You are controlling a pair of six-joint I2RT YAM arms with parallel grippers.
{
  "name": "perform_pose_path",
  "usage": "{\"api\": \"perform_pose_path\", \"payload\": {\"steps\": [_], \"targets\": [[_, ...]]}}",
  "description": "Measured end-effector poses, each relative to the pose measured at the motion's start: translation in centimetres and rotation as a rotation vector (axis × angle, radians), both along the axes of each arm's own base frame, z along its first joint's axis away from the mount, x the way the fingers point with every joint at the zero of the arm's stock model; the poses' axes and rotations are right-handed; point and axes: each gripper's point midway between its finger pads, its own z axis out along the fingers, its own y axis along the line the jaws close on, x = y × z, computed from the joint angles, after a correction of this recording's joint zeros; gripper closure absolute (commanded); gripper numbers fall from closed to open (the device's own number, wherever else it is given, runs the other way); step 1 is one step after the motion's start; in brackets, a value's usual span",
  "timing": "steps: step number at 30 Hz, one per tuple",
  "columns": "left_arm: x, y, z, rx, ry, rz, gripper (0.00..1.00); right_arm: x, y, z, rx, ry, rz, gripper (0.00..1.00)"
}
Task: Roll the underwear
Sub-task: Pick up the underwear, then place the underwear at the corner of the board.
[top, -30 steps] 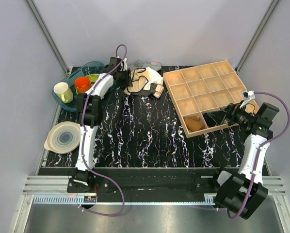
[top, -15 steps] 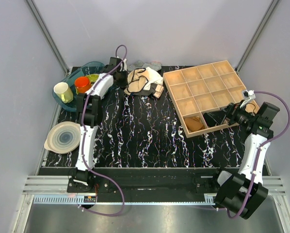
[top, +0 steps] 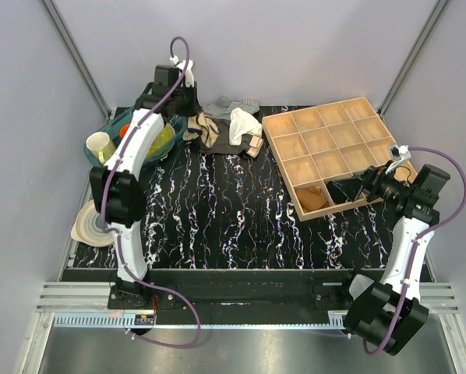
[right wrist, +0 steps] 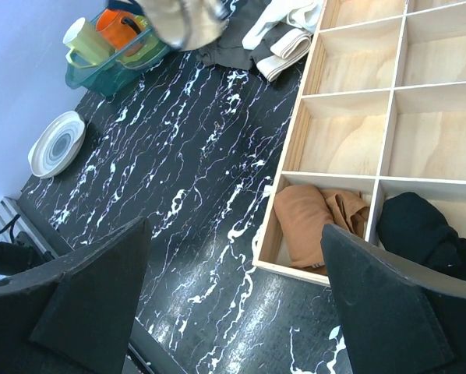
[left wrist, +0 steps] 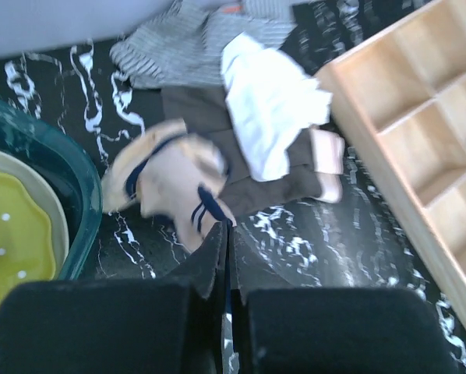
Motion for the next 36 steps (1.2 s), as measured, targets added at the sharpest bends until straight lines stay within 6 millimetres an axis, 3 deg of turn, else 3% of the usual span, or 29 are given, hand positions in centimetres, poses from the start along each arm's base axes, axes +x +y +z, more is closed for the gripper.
{"api": "perform_pose_path", "payload": {"steps": [5, 8, 12, 17, 20, 23, 25, 28, 31, 33, 36], "targets": [[-4.9, -1.6, 9.2, -0.030, -0.161, -0.067, 1.00, -0.3, 0.2, 0.5, -0.007, -0.018, 0.005, 0.00], [-8.4, -2.7, 12.3, -0.044, -0.211, -0.114, 1.00, -0.5, 0.4, 0.7, -0.013, -0.028, 0.006, 0.00], [-14.1, -4.3, 13.9, -0.057, -0.231, -0.188, 1.00, -0.8, 0.7, 1.1, -0.015, -0.046, 0.019, 0.00], [-22.2, -6.4, 13.2, -0.121, -0.203, -0.307, 1.00, -1.1, 1.1, 1.3, -0.031, -0.068, 0.038, 0.00], [-26.9, -7.1, 10.6, -0.191, -0.152, -0.372, 1.00, -1.1, 1.5, 1.3, -0.043, -0.076, 0.059, 0.00], [-29.9, -6.1, 5.0, -0.244, -0.068, -0.343, 1.00, -1.4, 2.9, 0.9, -0.067, -0.084, 0.118, 0.00], [-31.8, -5.6, -0.8, -0.307, 0.039, -0.291, 1.00, -1.5, 4.4, 0.2, -0.099, -0.084, 0.186, 0.00], [-36.3, -4.8, -11.6, -0.363, 0.318, -0.200, 1.00, -1.7, 7.2, -1.4, -0.169, -0.065, 0.316, 0.00], [-41.8, -4.1, -18.2, -0.368, 0.542, -0.151, 0.94, -1.7, 9.8, -3.3, -0.248, -0.044, 0.467, 0.00], [-44.4, -4.3, -19.6, -0.378, 0.632, -0.162, 0.79, -1.8, 11.6, -4.9, -0.308, -0.024, 0.575, 0.00], [-44.6, -5.7, -17.9, -0.442, 0.613, -0.212, 0.69, -2.2, 14.2, -6.8, -0.388, -0.005, 0.708, 0.00]]}}
